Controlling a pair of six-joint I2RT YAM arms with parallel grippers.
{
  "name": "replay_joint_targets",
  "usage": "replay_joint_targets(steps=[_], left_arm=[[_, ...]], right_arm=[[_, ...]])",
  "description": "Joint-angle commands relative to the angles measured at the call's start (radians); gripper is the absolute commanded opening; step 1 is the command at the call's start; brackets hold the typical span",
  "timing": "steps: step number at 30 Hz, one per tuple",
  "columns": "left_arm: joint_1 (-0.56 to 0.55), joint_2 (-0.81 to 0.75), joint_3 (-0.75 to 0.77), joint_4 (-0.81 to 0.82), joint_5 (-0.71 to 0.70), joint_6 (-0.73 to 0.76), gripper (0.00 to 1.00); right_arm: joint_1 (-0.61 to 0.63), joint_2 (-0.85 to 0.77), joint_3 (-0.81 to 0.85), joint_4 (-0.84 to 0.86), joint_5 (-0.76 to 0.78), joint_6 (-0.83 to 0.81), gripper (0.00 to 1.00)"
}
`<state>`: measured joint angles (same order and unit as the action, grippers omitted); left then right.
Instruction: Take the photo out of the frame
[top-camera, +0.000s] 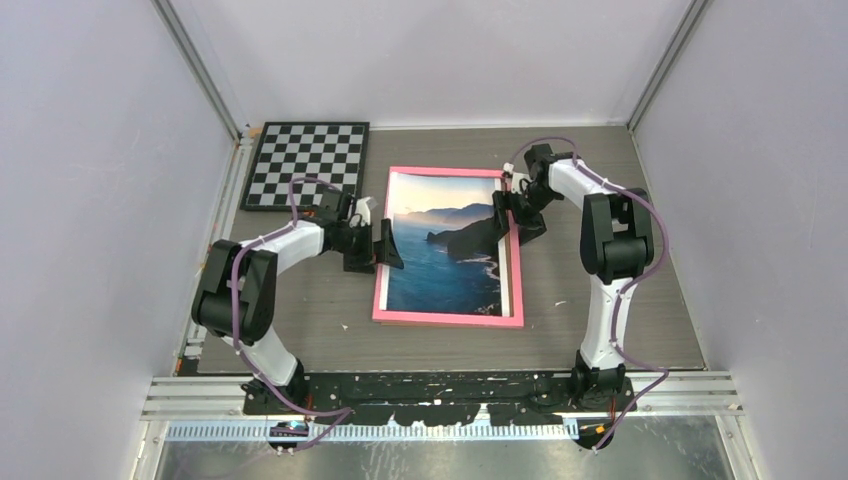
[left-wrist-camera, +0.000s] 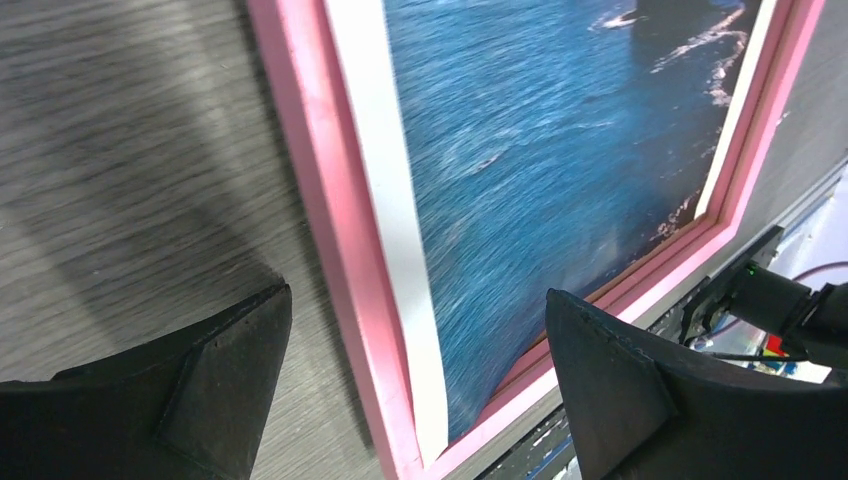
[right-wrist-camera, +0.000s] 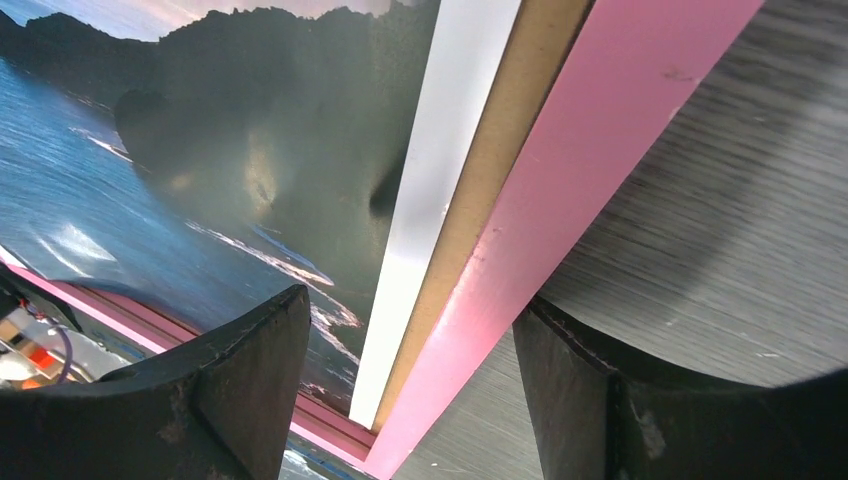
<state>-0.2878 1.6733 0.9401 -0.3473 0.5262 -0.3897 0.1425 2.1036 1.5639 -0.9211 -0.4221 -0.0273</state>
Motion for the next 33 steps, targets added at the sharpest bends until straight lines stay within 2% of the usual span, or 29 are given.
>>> replay_joint_targets(steps=[1, 5, 9, 12, 16, 21, 26, 30, 33], left_arm=[[-0.005, -0.034, -0.042, 0.013, 0.061, 0.01, 1.0], [0.006, -0.078, -0.028, -0.037, -0.004, 0.041, 1.0], [0.059, -0.128, 0.038, -0.142, -0.022, 0.075, 1.0], [0.076, -0.165, 0.105, -0.259, -0.02, 0.147, 1.0], [0.11, -0.234, 0.23, -0.407, -0.069, 0.225, 1.0], [0.313, -0.161, 0.528, -0.706, 0.113, 0.345, 1.0], [0.51, -0.088, 0.692, -0.843, 0.239, 0.504, 1.0], [0.597, -0.082, 0.65, -0.81, 0.235, 0.494, 1.0], [0.613, -0.128, 0.521, -0.734, 0.21, 0.463, 1.0]], right_arm=[[0.047, 0.043, 0.013, 0.042, -0.006, -0.012, 0.78], [0.047, 0.014, 0.04, 0.016, -0.012, -0.009, 0.79], [0.029, -0.086, 0.04, -0.002, -0.038, -0.021, 0.84], [0.02, -0.189, 0.027, -0.004, -0.05, -0.043, 0.99], [0.014, -0.34, 0.028, -0.02, -0.054, -0.073, 1.0], [-0.056, -0.517, -0.009, 0.005, -0.092, -0.055, 1.0], [-0.275, -0.681, -0.206, 0.145, -0.218, 0.013, 1.0], [-0.355, -0.731, -0.333, 0.177, -0.207, -0.039, 1.0], [-0.37, -0.752, -0.419, 0.202, -0.159, -0.08, 1.0]])
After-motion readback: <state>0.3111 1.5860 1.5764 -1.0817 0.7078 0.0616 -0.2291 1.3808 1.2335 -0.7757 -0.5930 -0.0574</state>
